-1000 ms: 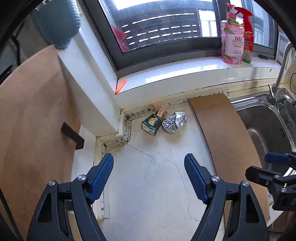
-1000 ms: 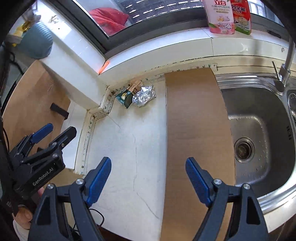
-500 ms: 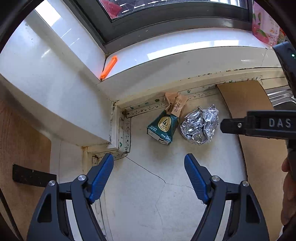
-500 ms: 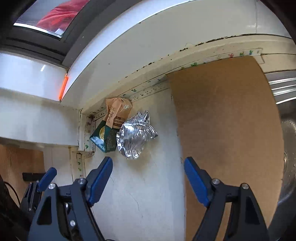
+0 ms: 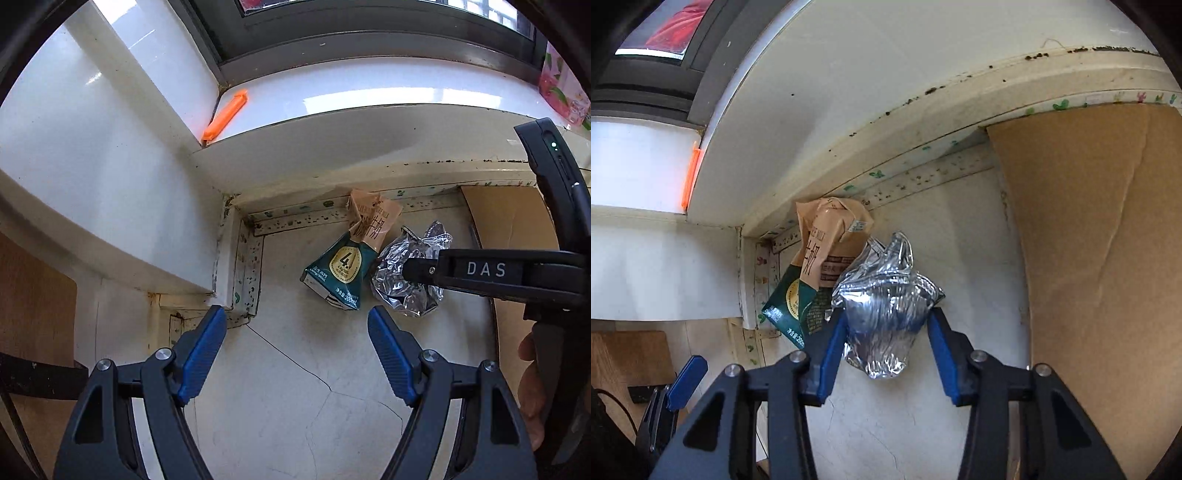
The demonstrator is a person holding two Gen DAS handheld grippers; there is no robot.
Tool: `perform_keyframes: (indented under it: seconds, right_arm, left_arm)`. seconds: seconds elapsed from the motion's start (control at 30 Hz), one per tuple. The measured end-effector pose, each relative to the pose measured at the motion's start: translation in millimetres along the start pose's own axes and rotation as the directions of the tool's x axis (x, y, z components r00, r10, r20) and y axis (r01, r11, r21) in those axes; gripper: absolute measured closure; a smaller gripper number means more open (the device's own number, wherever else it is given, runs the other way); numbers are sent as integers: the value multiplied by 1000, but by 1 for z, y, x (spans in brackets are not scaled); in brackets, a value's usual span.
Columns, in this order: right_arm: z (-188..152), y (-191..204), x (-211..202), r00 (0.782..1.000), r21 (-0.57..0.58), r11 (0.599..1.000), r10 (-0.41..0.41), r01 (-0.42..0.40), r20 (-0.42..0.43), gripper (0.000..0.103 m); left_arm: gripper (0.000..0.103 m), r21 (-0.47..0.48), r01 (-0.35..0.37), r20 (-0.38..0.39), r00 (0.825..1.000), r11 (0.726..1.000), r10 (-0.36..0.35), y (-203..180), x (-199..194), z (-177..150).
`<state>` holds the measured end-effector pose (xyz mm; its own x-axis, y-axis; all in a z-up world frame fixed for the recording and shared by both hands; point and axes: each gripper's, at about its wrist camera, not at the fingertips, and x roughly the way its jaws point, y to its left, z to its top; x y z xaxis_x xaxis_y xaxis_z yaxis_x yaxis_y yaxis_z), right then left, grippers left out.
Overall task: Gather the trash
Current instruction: 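Grasp the green milk carton with the left gripper while the right gripper grasps the foil ball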
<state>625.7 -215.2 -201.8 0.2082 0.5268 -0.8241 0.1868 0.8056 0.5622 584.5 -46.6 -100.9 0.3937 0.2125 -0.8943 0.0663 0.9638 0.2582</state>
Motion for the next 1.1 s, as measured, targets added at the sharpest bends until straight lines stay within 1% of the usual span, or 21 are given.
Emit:
perform_keyframes:
  seconds: [0.03,0.07,0.13,0.27,0.43,0.53,0.67,0.8,0.87,0.9,0.97,1.0,1.03,1.1]
  right_arm:
    - [-1,0,-2,1000,-12,1000,-11,11,7,58]
    - [-2,0,-5,1000,-23,1000,-16,16,16,67]
    - [-4,-2,-13,1000,-34,999,-4,4,19,67]
    - [0,-10,-28,998,-62,998,-11,15,55,67]
    - [-3,-20,-43,996,-91,996,-1,8,84,67]
    - [-9,-27,-46,997,-107,994,14,-6,79,67]
    - [-8,-29,-51,996,-134,991,2,10,91,67]
    - [-7,-32,-61,996,-147,989,11,3,94,67]
    - [-9,-33,-61,996,-157,988,13,1,91,67]
    - [-10,-34,-64,996,-160,987,15,-1,89,67]
    - [-14,-37,-66,996,-163,987,18,-4,84,67]
    - [-15,-37,-66,996,-165,986,18,-4,83,67]
    - [-18,-35,-65,996,-166,986,17,-3,82,67]
    - [-21,-35,-66,997,-167,986,21,-8,79,67]
  left_arm:
    - [26,2,1,-1,1000,1000,-1,-1,2,2]
    - [26,3,3,-3,1000,1000,-3,-2,2,4]
    - [26,1,15,-7,1000,1000,-15,-4,5,8]
    - [26,19,34,-9,999,999,-34,-12,15,19]
    - [26,68,22,-35,999,997,-20,-23,42,33]
    - [26,89,19,-49,999,996,-15,-27,55,38]
    - [26,100,16,-73,997,995,-8,-31,69,44]
    - [26,117,16,-96,995,993,-5,-41,79,49]
    - [33,124,22,-108,994,992,-8,-47,83,50]
    - [41,128,20,-119,993,992,-5,-51,85,49]
    - [54,144,-3,-109,994,990,18,-57,84,51]
    - [64,146,-8,-107,994,989,24,-59,83,51]
    - [66,156,0,-99,995,988,15,-61,80,51]
    - [66,123,2,-89,996,992,9,-61,72,49]
